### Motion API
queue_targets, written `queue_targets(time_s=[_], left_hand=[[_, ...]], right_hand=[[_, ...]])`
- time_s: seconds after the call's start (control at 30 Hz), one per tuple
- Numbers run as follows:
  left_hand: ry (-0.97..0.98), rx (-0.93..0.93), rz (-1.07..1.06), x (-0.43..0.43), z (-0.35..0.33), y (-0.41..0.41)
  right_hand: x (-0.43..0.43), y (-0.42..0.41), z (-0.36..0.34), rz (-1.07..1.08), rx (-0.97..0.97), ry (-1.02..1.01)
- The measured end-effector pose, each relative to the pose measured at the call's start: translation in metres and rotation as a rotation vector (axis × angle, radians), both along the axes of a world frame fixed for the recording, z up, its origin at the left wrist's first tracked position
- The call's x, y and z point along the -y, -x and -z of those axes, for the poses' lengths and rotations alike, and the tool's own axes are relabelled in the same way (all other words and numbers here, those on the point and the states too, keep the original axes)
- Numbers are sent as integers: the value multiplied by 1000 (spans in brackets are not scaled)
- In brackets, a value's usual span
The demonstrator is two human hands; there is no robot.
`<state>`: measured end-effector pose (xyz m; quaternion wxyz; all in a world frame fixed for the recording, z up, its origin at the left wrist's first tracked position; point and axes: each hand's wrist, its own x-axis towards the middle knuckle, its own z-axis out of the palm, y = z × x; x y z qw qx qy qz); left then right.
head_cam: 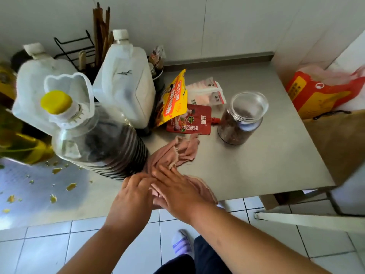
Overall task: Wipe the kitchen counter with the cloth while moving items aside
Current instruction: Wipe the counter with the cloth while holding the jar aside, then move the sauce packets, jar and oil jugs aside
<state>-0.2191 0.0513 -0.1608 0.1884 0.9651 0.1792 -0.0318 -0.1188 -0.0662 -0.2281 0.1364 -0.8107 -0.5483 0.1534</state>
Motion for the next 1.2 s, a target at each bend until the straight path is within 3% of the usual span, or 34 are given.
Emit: queue_targets(time_s=[0.17, 0.4, 0.57, 0.73, 0.87, 1.0, 1.07, 1.2], left_hand=[[12, -1, 41, 10, 1, -12], [26, 32, 155, 38, 1, -47], [60, 27, 240, 58, 0, -68], [91, 21, 270, 74, -3, -87], [147, 0, 222, 84, -3, -106], [197, -36, 104, 80, -2, -125], [222, -45, 10, 77, -4, -137], [300, -34, -155, 68, -17, -156]], right_hand=[[77, -24, 9, -90, 41, 77], [181, -78, 0, 169, 183, 265], [246, -104, -8, 358, 119, 337], [280, -136, 1, 756, 140, 282], [248, -161, 9, 1071, 111, 256], [201, -164, 4, 920, 38, 114], [186, -162, -9, 831, -98, -28], [170, -165, -44, 901, -281, -221]])
